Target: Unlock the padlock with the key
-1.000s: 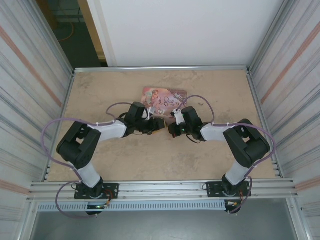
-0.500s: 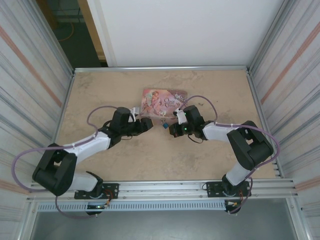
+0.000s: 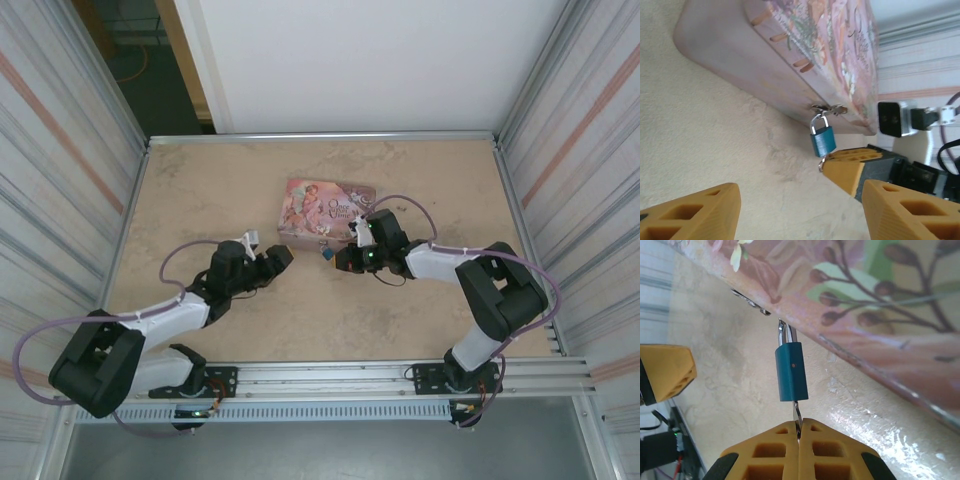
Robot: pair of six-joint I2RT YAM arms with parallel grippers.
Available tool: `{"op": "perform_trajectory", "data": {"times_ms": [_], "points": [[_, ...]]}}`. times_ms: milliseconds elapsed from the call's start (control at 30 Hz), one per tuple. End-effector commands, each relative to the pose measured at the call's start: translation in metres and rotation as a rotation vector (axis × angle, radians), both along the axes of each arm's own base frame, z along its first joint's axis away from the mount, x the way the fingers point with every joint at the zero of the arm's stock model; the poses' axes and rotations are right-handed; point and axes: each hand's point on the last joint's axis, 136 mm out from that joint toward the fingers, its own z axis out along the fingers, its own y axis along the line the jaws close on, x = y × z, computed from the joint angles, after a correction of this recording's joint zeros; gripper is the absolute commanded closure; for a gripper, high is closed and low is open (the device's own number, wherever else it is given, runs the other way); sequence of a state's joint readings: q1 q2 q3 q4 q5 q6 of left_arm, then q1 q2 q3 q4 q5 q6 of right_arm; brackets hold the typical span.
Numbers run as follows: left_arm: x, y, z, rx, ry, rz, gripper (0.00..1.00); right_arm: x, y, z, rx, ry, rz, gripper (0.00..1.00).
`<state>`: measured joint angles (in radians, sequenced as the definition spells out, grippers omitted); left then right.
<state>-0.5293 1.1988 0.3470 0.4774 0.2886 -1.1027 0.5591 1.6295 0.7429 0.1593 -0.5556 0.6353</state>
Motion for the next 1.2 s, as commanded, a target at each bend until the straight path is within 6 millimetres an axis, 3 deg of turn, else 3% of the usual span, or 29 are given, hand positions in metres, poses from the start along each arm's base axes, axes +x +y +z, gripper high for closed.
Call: {"op": "perform_trajectory", "data": {"times_ms": [0,667,1167], "points": [[0.005,0.000,0.017,-0.086,-0.032,0.046,0.33,-0.009,0.012,0.022,0.095,0.050,-0.023,1.00],[-0.002,-0.027,0.005,-0.205,0.018,0.036,0.31,-0.027,0.034,0.025,0.107,0.067,-0.054,1.00],[0.000,-0.044,-0.015,-0.277,0.090,0.038,0.43,-0.027,0.033,0.024,0.089,0.056,-0.065,1.00]]}}
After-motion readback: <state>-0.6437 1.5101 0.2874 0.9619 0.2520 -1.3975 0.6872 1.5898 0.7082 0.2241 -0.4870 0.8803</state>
